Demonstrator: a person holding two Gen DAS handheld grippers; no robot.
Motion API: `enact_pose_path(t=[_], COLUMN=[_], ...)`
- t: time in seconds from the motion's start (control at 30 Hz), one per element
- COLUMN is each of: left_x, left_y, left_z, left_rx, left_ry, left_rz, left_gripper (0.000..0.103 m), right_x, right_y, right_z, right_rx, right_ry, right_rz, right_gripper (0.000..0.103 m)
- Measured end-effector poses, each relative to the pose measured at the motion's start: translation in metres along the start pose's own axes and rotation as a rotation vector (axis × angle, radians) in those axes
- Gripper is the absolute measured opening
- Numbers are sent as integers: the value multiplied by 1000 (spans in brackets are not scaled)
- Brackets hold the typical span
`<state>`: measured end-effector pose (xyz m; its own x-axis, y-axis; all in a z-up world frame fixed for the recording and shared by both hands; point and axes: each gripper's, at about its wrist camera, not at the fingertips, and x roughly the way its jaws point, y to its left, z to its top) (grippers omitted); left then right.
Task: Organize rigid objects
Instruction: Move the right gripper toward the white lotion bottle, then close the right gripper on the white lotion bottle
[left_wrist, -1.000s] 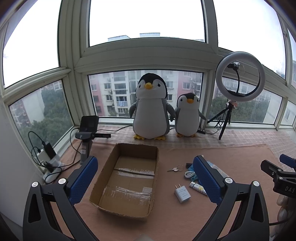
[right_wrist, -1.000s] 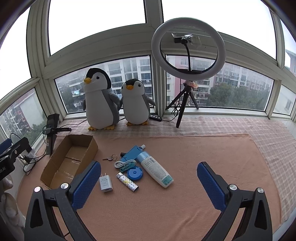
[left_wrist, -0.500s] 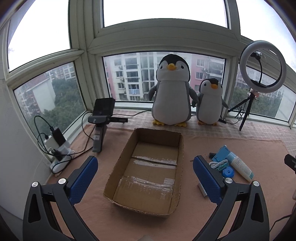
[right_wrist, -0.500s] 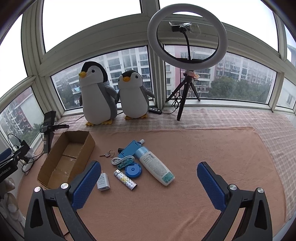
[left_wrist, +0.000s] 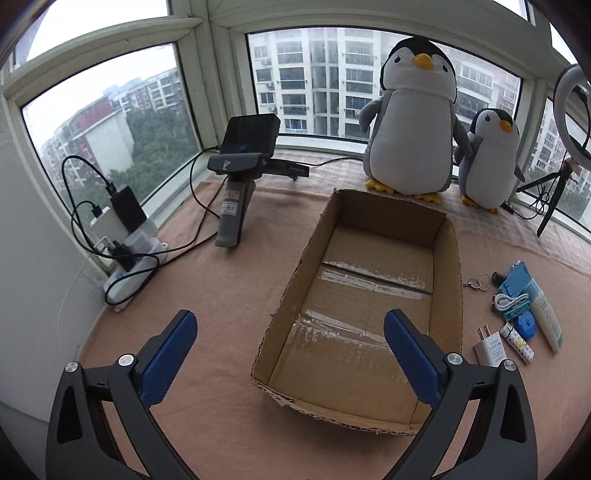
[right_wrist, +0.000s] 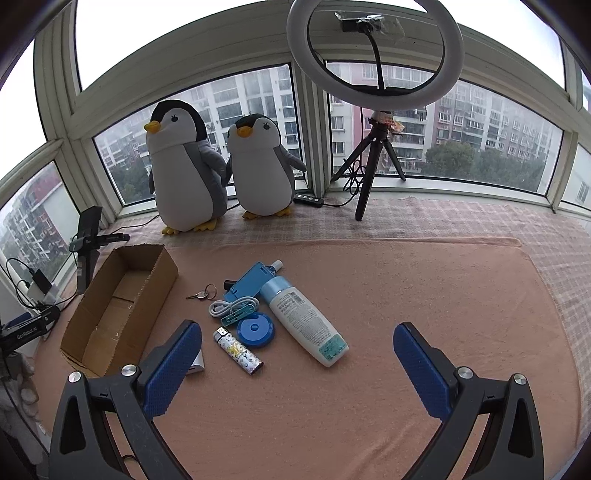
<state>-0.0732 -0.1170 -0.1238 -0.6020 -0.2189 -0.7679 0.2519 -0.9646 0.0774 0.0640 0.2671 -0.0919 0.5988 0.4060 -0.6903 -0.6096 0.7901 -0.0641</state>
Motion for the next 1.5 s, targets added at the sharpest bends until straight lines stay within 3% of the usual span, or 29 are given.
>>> enact_pose_path(t=[0.37,0.77,1.17,1.5], left_x=[66,95,102,104], left_y=[12,5,-1,6], left_z=[-12,-19,-19,-18], left_rx=[-21,26,65,34], left_ry=[149,223,237,253], left_rz=[38,47,49,-2], left_gripper=[79,47,37,32], right_x=[41,95,140,150], right_y=[-20,5,12,2], right_z=[3,19,20,19], right_rx=[13,-151,-238,-201], right_ry=[63,140,215,254], right_rz=[-25,-58,-44,-32], right_gripper=[101,94,80,79])
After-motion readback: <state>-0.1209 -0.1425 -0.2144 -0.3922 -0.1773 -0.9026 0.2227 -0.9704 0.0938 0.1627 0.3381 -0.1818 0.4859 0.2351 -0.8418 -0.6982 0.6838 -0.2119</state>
